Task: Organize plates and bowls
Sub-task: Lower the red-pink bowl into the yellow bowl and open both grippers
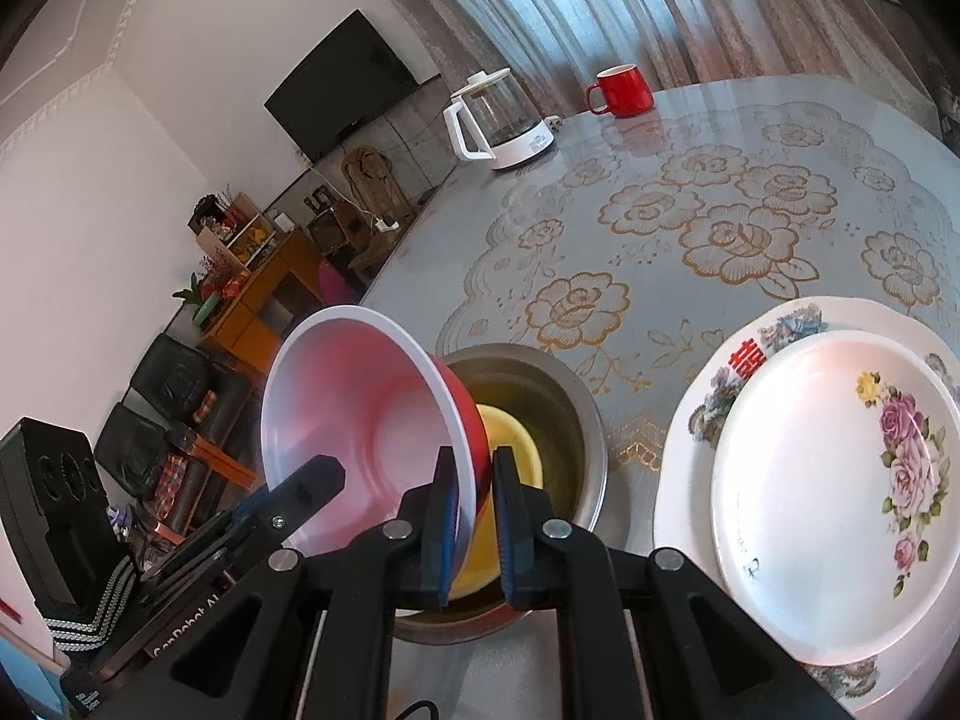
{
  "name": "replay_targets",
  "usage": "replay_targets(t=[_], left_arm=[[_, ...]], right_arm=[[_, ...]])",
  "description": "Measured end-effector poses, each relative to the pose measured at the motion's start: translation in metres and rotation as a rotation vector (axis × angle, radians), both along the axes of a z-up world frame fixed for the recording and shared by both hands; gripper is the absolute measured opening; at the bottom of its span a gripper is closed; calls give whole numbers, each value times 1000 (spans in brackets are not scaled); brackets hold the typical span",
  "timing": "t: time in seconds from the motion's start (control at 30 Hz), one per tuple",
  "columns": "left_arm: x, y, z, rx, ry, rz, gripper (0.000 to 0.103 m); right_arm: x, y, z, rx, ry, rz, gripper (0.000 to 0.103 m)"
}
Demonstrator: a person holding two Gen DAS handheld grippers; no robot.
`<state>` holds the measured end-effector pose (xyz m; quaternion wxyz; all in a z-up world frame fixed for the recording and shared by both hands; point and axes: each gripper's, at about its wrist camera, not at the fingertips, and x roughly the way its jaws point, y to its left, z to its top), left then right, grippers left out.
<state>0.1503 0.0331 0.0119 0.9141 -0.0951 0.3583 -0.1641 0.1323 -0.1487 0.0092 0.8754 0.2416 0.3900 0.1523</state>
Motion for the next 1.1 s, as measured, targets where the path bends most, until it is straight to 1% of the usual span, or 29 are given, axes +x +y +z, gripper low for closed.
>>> replay_targets(t=[0.27,0.6,0.77,1.03,1.1], left_arm=[[-5,5,-3,-3,3,20,21],[-2,7,-16,1,41,23,22],[-1,8,-16,8,37,22,22],[0,10,-18,12,40,22,22],[1,12,-19,26,42,39,23]], right_arm=[[-3,7,-10,2,42,14,12],[-2,13,-18,-3,78,18,13],[0,15,-24,-3,110,25,13],[1,16,-25,2,122,28,13],[2,15,-26,7,130,23,14]])
